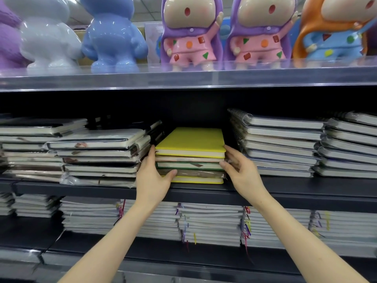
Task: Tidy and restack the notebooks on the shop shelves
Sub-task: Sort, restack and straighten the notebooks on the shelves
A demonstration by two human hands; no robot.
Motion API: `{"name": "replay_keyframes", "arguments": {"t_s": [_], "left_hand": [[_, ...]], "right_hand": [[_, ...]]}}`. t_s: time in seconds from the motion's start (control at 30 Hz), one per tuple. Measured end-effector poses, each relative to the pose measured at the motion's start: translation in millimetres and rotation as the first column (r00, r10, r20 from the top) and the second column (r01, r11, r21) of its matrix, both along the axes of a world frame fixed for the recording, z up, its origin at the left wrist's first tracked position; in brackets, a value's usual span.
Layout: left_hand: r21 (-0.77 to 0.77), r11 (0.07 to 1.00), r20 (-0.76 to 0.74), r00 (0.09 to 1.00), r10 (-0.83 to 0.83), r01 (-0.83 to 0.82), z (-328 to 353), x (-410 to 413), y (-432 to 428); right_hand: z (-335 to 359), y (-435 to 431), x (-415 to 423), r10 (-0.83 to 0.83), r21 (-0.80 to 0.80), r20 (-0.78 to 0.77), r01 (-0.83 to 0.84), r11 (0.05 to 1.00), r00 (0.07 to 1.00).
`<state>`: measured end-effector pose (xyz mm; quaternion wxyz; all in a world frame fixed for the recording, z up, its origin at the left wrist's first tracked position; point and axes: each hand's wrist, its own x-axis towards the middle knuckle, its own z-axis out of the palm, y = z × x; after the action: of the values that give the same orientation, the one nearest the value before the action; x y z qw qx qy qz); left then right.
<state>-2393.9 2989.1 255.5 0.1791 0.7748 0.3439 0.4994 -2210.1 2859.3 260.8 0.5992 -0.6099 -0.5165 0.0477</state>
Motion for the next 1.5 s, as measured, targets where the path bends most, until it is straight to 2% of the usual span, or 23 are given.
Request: {"name": "replay_keyframes", "arguments": {"t_s": [0.2,0.3,0.33,0.4,0.47,0.5,0.53,0.6,0.67,0.73,0.87,0.93,1.1,1.23,1.3,1.4,1.5], "left_hand": [[-0.026,1.0,0.017,1.0,-0.013,0.013,1,1,-2],[-0.042,0.996,0.012,0.997,-0.081,0.081,2,-4,-11],[-0.038,0.993,0.004,0.994,-0.109,0.109,1,-8,-16],[-0.005,0.991,-0.026,0.99,-0.135,0.135,-3,-21,-26],[0.109,0.984,-0.029,0.99,-0.135,0.138,-6,-42,-33],[0.237,0.965,-0.018,0.994,-0.11,0.111,-6,-55,-33],[0.395,0.917,-0.001,0.999,-0.055,0.051,-7,-71,-28],[0.643,0.755,0.073,0.992,0.102,-0.125,-4,-106,-9],[0.752,0.612,0.089,0.958,0.272,-0.244,5,-143,20],[0.806,0.543,-0.006,0.915,0.404,-0.235,15,-174,54],[0.826,0.564,-0.302,0.841,0.449,-0.004,33,-200,113],[0.821,0.562,-0.379,0.831,0.407,0.099,35,-197,131],[0.83,0.552,-0.297,0.899,0.321,0.077,22,-176,154],[0.838,0.535,-0.302,0.909,0.288,0.109,22,-167,167],[0.856,0.507,-0.282,0.914,0.292,0.103,17,-169,168],[0.846,0.529,-0.243,0.93,0.274,0.065,0,-167,164],[0.838,0.545,-0.193,0.935,0.296,0.0,-9,-154,166]], "right_hand": [[-2,2,0,-0.014,0.011,0.015,0.014,1.0,1.0],[-2,0,0,-0.101,-0.011,0.128,0.103,0.995,0.987],[-1,-2,-3,-0.197,0.008,0.218,0.2,0.98,0.956],[1,-4,-15,-0.446,0.168,0.422,0.416,0.894,0.789],[4,0,-35,-0.585,0.388,0.536,0.437,0.811,0.609],[5,4,-47,-0.592,0.446,0.561,0.392,0.805,0.579],[5,11,-59,-0.568,0.462,0.586,0.337,0.82,0.578],[7,23,-84,-0.484,0.428,0.633,0.247,0.869,0.604],[13,37,-108,-0.418,0.381,0.684,0.196,0.904,0.598],[22,54,-130,-0.374,0.332,0.759,0.177,0.926,0.534],[38,89,-164,-0.333,0.272,0.889,0.224,0.936,0.314],[42,104,-173,-0.332,0.269,0.915,0.266,0.925,0.228],[39,131,-176,-0.425,0.348,0.865,0.291,0.891,0.267],[36,139,-178,-0.423,0.311,0.847,0.346,0.885,0.321],[36,137,-180,-0.419,0.293,0.861,0.394,0.871,0.288],[30,132,-185,-0.371,0.25,0.917,0.51,0.823,0.149],[28,130,-188,-0.321,0.193,0.935,0.548,0.814,0.148]]}}
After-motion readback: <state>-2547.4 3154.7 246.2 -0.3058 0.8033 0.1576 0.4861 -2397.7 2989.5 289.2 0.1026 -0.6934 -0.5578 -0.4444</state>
